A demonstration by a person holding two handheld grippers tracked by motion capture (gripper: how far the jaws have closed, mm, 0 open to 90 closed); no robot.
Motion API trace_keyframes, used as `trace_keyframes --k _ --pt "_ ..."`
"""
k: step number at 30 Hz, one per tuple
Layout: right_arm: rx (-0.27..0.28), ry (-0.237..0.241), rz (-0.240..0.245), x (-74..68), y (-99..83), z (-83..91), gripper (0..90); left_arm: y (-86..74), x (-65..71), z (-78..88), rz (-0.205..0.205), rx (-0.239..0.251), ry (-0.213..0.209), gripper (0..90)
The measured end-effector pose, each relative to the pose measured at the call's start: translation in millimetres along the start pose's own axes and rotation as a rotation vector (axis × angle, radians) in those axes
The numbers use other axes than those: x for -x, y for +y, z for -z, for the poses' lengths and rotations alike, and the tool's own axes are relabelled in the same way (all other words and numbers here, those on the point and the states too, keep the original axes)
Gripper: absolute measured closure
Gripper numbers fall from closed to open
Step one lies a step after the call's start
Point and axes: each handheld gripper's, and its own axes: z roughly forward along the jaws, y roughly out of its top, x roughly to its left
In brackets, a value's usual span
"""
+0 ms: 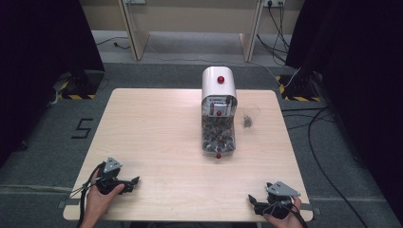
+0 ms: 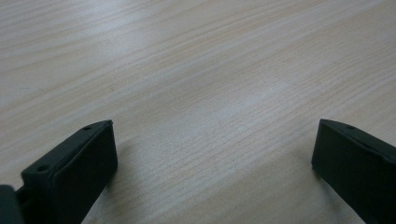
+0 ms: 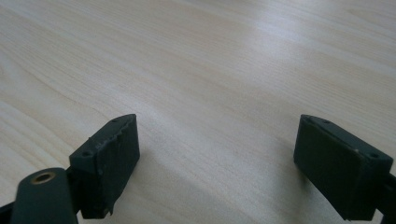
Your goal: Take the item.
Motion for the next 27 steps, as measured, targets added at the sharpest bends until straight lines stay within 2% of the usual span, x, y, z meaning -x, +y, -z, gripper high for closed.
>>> trace_keyframes --k 6,18,27 --pt "0.079 -0.011 -0.007 -2.0 -11.4 1.3 15.2 -0.1 0.0 0.1 0.000 0.000 0.000 0.0" --pt "0.110 -0.008 -0.007 -3.5 -19.7 5.9 15.1 -0.2 0.1 0.1 0.001 0.000 0.000 0.0" --pt "0.107 -0.008 -0.009 -3.8 -19.8 6.3 15.1 -0.2 0.1 0.2 0.001 0.000 0.000 0.0"
